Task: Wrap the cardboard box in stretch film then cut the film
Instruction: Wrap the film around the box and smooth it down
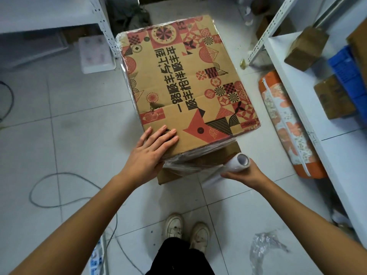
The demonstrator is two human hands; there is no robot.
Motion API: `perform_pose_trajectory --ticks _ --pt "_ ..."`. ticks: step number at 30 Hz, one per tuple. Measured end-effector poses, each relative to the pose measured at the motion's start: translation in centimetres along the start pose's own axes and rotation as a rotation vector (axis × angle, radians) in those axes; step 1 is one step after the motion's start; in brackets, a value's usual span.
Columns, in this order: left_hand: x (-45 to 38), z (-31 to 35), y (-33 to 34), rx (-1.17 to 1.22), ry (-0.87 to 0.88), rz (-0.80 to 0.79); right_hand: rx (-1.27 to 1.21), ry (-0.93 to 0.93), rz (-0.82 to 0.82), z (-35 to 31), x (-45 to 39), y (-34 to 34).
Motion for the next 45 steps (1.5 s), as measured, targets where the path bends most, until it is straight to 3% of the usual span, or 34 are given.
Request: perform_pose_trajectory --ticks 12,21,26,29,32,36,40,45 --pt "-0.1 -0.2 -0.2 -0.012 0.015 0.013 0.013 -0.051 -0.064 -2.0 -0.8 -2.2" --pt "-0.1 0.1 -0.2 -0.040 -0.022 -0.043 -0.311 0.227 0.362 -1.6 -1.9 -1.8" --pt "-0.3 0.4 -0.3 -0.038 -0.033 -0.042 -0.702 0.413 0.610 -3.0 -2.7 -0.2" --pt "-0.3 0.4 -0.2 -0.045 -0.043 -0.043 -0.687 0.412 0.720 -4.0 -3.1 0.2" --pt "-0.3 0.5 -0.2 -0.054 -0.059 -0.031 -0.577 0.335 0.622 -3.5 -2.8 0.1" --pt "-1.4 3.0 0.1 -0.152 -0.194 0.003 -0.235 0.029 0.437 -2.1 -2.1 -1.5" --pt "-4.4 6.3 2.1 -0.250 -0.457 0.011 -0.191 -0.027 0.437 -1.6 -1.5 -2.1" --pt "-4.8 6.2 3.3 -0.235 -0.489 0.059 -0.131 -0.154 0.401 -0.3 -0.7 -2.3"
Point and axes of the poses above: each hand's wrist, its own x-axis away from the middle knuckle, its own y-axis out of the palm, z = x × y, the point moved 3 cm from there along -x, towards the middle knuckle, and after that the axes turned 6 degrees about x, right-handed, at the moved point
